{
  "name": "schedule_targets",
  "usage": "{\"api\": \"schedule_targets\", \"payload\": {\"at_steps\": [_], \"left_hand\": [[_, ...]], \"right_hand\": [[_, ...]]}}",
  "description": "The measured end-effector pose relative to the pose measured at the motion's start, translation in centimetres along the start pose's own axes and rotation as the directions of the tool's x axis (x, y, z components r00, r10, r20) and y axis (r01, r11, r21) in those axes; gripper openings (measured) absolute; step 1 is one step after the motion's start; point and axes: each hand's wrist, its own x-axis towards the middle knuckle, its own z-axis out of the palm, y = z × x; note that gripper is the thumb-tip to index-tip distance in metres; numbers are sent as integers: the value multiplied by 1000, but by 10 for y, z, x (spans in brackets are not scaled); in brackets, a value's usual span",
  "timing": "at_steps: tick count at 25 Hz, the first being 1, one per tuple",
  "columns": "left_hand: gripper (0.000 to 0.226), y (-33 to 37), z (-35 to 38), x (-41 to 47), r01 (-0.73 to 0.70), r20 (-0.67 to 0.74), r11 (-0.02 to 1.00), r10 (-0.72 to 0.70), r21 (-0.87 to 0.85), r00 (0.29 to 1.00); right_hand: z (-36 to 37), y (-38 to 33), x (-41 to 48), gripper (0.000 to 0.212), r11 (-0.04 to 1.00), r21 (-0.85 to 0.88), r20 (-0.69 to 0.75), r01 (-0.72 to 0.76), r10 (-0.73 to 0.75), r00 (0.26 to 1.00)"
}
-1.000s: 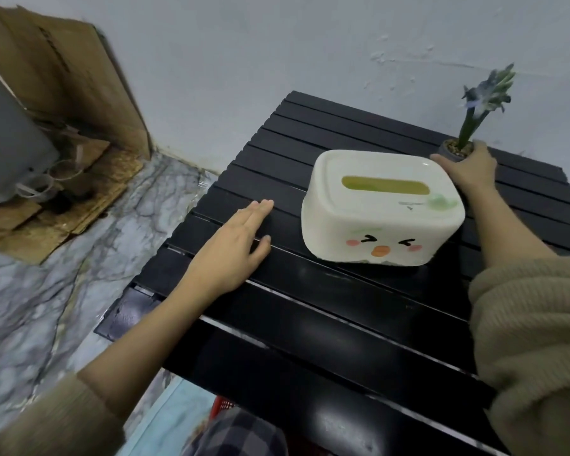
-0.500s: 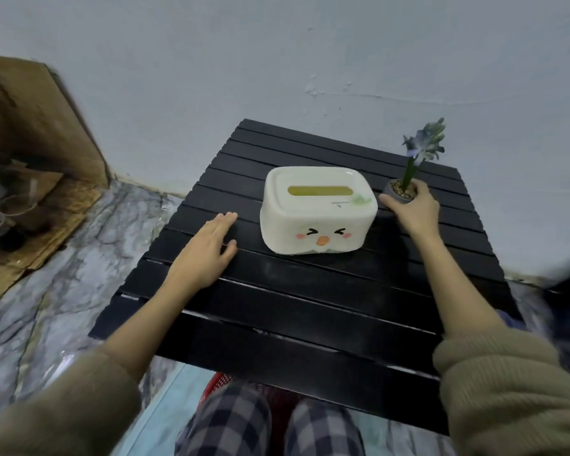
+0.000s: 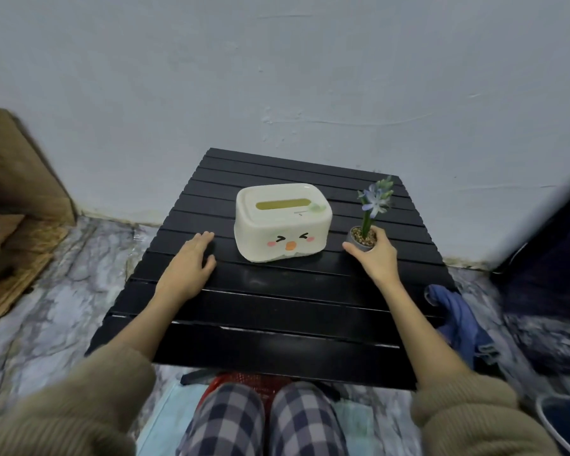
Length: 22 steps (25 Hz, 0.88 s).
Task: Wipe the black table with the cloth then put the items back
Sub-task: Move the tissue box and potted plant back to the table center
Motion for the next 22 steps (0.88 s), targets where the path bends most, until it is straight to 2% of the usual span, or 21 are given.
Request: {"api": "schedule_targets", "payload": {"at_steps": [6,11,14,19,22], "left_hand": [[50,-1,1,2,-11,-12,1000,11,-6,1000],[49,-3,1,2,-14,-3,1000,14,-12,1000],[50,-5,-1,0,-3,15,999,4,-39,1000],[51,14,-9,-11,53,-30,975,-61,-216,998],[51,32,-12,-21,28,-47,963,-43,-268,998]], "right_hand": [[1,4,3,69,1000,18,20,11,-11,1000],[2,5,2,88,997,75,57,4,-9,998],[-1,5,-5,93,998,63,73,-1,-3,997],[-14,-4,-28,79,997,70,15,21,-22,1000],[-20,-19,-49,68,990,45,-74,136,-133,988]]}}
